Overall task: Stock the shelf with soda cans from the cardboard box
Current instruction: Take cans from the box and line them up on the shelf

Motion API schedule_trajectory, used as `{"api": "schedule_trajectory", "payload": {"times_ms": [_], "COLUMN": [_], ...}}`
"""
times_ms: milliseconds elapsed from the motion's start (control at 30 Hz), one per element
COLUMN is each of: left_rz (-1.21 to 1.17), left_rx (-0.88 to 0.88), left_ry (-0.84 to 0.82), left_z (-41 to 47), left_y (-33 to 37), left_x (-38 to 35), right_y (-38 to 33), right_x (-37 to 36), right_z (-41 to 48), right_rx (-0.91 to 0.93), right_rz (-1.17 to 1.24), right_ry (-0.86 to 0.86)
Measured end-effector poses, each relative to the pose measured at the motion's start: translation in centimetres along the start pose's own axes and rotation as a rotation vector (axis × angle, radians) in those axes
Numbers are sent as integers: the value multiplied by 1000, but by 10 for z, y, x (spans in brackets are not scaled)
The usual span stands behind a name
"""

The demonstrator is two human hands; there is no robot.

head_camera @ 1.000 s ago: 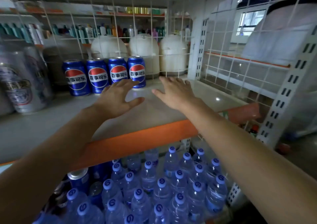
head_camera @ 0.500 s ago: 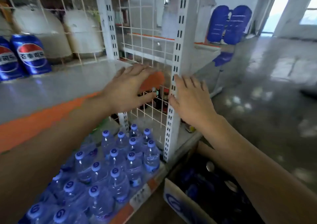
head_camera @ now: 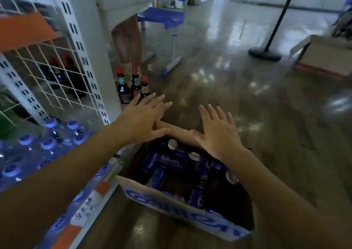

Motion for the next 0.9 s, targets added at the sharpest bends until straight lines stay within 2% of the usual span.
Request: {"api": "schedule_trajectory", "payload": {"times_ms": [100,300,433,500,700,800,900], "left_rz": [-46,-112,-141,-138,-61,-13,-77], "left_rx": [-22,-28,14,13,35,-19,-1], "left_ry": [-88,-374,-485,-514,-467,-500,-517], "left_z": [16,29,38,48,102,119,136], "left_y": [14,36,40,38,2,3,7], "left_x": [-51,-155,-213,-233,-258,-271,-284], "right_y": [30,74,84,85,74,69,67], "right_x": [-46,-149,-207,-224,-253,-265,-279], "right_z": [-7,-22,-17,-4,54,77,89], "right_rx": [-50,-183,-191,-183,-152,-146,-136], "right_rz": [5,43,63,108,212,221,184], "right_ry": [-81,-291,-408,-413,-382,-420,-493]}}
Point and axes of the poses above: each hand's wrist, its own z-axis towards the middle knuckle, its own x-axis out of the back of the hand, y = z × x, the point moved 6 cm from there along z, towards the middle knuckle, and after that the axes turned 2 degrees about -y, right-handed, at the moved point
